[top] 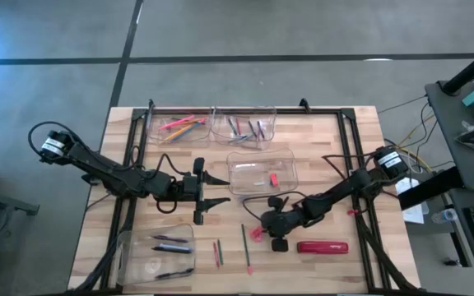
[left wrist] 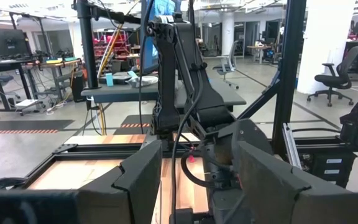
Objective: Sort crayons/erasers/pens/pencils in bins
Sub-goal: Put the orange eraser into the middle transparent bin
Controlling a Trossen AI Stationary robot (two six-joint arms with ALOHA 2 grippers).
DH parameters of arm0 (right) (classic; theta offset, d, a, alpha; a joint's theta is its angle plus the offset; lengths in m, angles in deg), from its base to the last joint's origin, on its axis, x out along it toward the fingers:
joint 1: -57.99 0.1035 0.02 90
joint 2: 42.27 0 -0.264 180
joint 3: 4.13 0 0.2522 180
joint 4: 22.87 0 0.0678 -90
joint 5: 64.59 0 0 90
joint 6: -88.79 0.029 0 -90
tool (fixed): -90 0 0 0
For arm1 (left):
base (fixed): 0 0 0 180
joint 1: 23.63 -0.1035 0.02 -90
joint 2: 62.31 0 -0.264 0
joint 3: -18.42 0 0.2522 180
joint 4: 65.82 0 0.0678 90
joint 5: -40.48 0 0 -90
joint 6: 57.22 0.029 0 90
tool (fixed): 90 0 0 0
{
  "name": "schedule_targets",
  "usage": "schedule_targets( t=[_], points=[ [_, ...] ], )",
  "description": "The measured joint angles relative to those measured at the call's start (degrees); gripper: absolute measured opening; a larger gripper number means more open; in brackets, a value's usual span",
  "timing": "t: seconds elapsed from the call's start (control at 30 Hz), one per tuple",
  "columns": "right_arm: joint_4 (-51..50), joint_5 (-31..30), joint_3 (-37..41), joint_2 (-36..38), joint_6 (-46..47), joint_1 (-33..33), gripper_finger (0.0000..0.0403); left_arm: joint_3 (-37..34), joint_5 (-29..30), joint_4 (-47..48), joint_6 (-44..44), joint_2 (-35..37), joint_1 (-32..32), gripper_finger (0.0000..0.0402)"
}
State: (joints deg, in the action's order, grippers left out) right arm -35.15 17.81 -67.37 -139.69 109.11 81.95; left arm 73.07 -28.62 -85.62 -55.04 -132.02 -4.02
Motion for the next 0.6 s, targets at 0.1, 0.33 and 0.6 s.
schedule_targets(
  t=[0.1, 0.33, 0.6],
  points=[
    [-1.61, -0.04, -1.7, -0.19, -1.2, 0.0, 0.0135, 0.0, 0.0, 0.02, 0.0, 0.0, -0.02, 0.0189],
    [3.17, 0.0, -3.6, -1.54, -3.4, 0.0, 0.0187, 0.0, 0.0, 0.04, 0.0, 0.0, -0.02, 0.0189],
    [10.19, 1.49, -3.89, -7.81, -3.43, -0.19, 0.0201, -0.03, 0.0, 0.09, 0.0, 0.0, -0.02, 0.0189]
  ],
)
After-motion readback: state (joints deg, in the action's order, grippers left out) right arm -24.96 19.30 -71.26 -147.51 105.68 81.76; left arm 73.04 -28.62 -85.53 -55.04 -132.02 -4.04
